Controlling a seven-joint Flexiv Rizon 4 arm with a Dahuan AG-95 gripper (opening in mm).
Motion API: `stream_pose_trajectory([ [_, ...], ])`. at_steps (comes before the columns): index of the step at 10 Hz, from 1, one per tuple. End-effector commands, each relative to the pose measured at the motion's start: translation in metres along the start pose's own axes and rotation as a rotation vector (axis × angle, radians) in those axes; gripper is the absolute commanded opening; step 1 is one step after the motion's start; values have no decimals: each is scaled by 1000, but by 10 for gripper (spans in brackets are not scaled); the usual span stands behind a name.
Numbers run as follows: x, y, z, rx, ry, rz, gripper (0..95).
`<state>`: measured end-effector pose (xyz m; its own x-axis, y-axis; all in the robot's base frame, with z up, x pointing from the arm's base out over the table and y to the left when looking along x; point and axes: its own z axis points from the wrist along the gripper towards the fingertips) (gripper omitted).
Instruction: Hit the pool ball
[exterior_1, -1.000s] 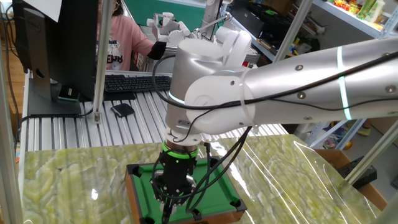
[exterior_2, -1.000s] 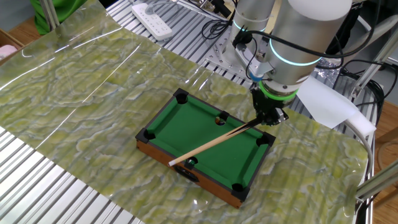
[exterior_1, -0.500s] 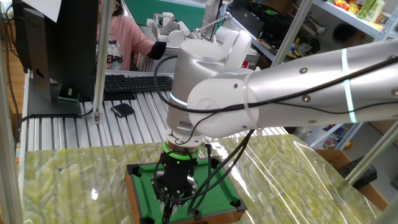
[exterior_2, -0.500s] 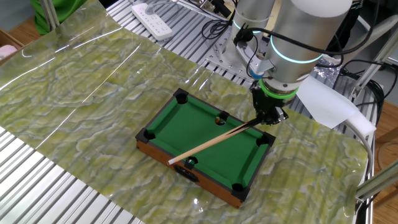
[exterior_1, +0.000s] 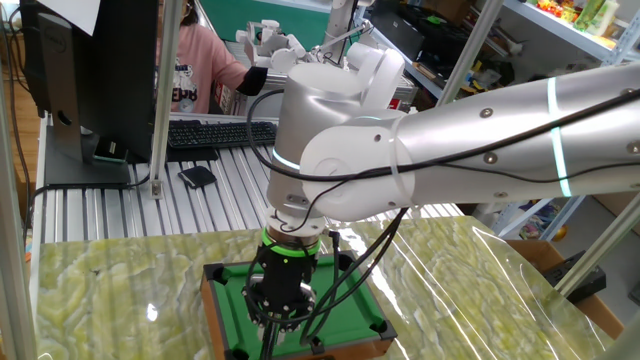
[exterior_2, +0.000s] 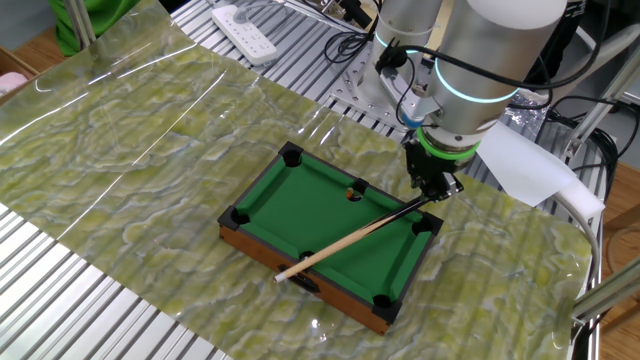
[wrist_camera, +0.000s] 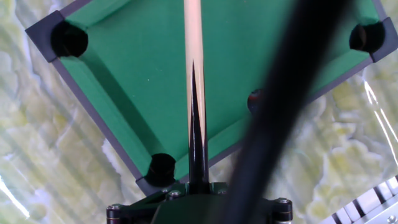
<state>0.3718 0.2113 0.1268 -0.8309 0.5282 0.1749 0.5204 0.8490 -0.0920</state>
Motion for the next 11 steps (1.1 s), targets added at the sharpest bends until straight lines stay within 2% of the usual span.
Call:
stream_pose_trajectory([
  [1,0,0,0,-2,0,1,190],
  [3,2,-2,-2,-2,-1,8,190],
  [4,2,-5,-6,-4,3,-14,0],
  [7,2,-18,-21,5,-3,-76,0],
  [10,-6,-19,-35,32,-51,-140,0],
  [11,-10,-19,-41,28,-60,-156,0],
])
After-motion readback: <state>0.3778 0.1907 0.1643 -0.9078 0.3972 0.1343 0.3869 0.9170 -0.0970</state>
